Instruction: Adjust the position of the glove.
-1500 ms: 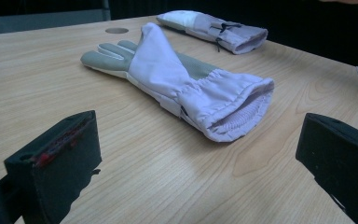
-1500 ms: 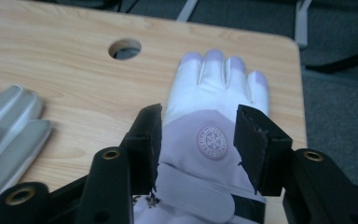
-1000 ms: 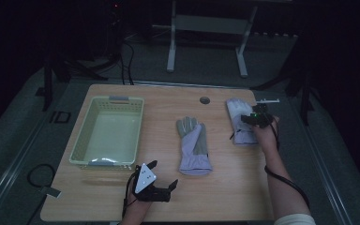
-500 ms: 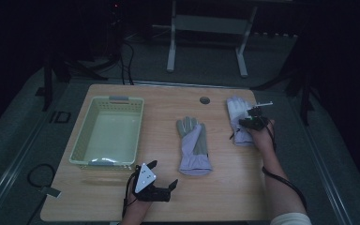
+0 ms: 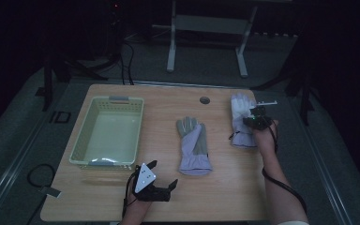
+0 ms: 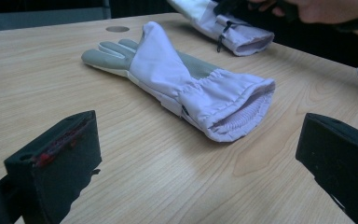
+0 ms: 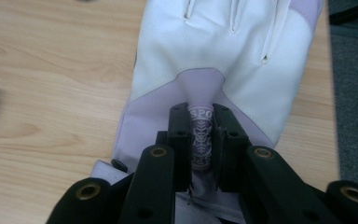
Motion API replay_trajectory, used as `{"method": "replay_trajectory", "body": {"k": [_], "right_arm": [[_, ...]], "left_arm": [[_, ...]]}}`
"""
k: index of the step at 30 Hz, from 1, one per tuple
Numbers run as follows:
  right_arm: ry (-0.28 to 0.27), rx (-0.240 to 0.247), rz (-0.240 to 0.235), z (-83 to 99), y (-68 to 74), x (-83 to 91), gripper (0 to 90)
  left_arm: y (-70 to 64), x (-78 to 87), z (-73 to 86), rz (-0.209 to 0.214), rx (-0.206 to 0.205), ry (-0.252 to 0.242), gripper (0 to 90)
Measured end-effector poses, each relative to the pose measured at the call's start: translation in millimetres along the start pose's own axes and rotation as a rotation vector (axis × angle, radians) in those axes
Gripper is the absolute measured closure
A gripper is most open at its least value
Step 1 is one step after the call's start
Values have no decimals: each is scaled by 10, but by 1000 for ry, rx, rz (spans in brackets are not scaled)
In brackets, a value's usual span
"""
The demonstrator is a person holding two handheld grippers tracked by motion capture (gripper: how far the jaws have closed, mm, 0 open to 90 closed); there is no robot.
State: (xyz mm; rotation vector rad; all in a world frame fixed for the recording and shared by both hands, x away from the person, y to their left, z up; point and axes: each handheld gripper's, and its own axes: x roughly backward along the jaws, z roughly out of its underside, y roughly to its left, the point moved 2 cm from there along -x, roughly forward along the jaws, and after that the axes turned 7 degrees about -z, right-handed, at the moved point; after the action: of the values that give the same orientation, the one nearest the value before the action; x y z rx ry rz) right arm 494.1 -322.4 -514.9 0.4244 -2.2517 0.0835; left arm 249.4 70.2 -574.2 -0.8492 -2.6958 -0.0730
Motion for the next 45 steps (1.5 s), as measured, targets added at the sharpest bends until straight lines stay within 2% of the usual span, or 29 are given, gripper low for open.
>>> {"method": "replay_trajectory", "body": {"k": [5,7,9,12,15,17,19,20,22,23,24,25,28,29,31,33,34,35,36,37,38,39,45], "right_arm": [[-37,-16,-25,-15,96,295,803],[-54,-15,-14,-1,134,388,802],[-46,-14,-9,36,182,464,802],[-58,-46,-46,96,225,600,802],[-65,-11,-38,137,314,772,801],[-74,-12,-41,149,329,816,801],[-97,5,-58,215,412,990,800],[-105,4,-77,240,437,1040,800],[-111,13,-79,264,465,1087,800],[-129,14,-98,338,518,1176,800],[-129,14,-98,338,518,1176,800],[-140,15,-104,421,557,1222,799],[-140,10,-116,512,583,1224,797],[-130,8,-130,608,612,1187,796],[-122,9,-131,642,621,1163,795],[-80,8,-124,770,620,1018,795],[-80,8,-124,770,620,1018,795],[-52,4,-113,822,602,913,795],[-52,4,-113,822,602,913,795],[-23,15,-91,856,592,809,794],[-23,15,-91,856,592,809,794],[-4,8,-85,874,568,717,792],[32,-6,-82,902,550,540,781]], "left_arm": [[-2,0,0,0,-2,0,0],[-5,-2,0,0,-5,0,0],[-9,-3,0,0,-9,0,0],[-10,-1,0,-1,-13,-1,0],[-13,-2,0,0,-14,0,0],[-14,-3,0,0,-14,1,0],[-15,-4,-1,-2,-14,3,0],[-15,-4,-1,-2,-14,3,0],[-15,-5,-1,-4,-14,4,0],[-16,-6,-1,-4,-15,4,0],[-16,-6,-1,-4,-15,4,0],[-19,-5,-1,-3,-17,3,0],[-20,-5,-1,-4,-19,3,0],[-20,-5,-1,-3,-19,3,0],[-20,-5,-1,-3,-19,3,0],[-21,-4,-1,-4,-20,4,0],[-21,-4,-1,-4,-20,4,0],[-21,-4,-1,-4,-20,3,0],[-21,-4,-1,-4,-20,3,0],[-20,-5,-1,-4,-18,3,0],[-20,-5,-1,-4,-18,3,0],[-20,-5,-1,-4,-18,3,0],[-18,-4,-1,-4,-18,2,0]]}}
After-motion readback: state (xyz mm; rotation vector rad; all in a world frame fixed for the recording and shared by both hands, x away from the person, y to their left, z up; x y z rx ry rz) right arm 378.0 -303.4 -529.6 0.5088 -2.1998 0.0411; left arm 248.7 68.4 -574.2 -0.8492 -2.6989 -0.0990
